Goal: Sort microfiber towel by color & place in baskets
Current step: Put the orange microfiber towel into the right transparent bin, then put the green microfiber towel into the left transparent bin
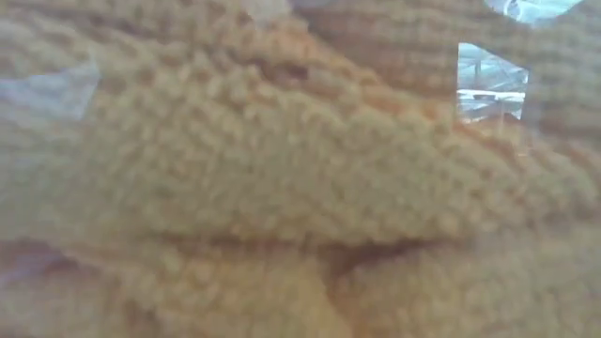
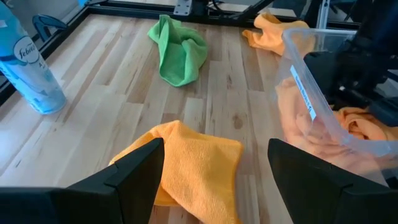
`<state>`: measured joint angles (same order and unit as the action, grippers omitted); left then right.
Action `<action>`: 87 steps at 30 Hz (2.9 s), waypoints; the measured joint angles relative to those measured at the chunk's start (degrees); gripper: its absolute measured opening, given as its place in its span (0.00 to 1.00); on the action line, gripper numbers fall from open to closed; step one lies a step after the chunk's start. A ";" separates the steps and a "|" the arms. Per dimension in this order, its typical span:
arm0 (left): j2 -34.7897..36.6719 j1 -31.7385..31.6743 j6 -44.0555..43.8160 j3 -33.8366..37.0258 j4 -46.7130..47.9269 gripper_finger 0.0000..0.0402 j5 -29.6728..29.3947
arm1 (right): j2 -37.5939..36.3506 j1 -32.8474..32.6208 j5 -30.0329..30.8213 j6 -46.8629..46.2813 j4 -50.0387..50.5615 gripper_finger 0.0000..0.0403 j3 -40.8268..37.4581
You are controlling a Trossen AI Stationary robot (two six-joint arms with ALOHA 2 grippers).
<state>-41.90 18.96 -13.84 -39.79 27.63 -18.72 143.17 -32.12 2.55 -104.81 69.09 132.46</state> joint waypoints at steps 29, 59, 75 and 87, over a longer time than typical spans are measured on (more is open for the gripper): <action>0.00 0.00 0.43 0.00 0.01 0.68 0.02 | -14.71 -3.10 22.06 1.78 2.96 0.43 -0.24; 0.01 -3.06 2.22 -0.04 0.03 0.68 -9.05 | -23.06 15.34 26.51 48.30 18.70 0.02 -3.52; 0.01 -11.07 2.97 -0.04 4.44 0.68 -10.63 | -22.95 28.98 4.05 75.91 -10.19 0.00 -23.48; -1.13 -13.51 -6.06 -0.05 6.04 0.68 -12.07 | -44.96 35.25 -4.46 84.82 -39.51 0.00 -57.49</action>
<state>-43.03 5.45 -19.90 -39.84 33.67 -30.79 98.21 3.13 -1.91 -19.99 29.58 74.97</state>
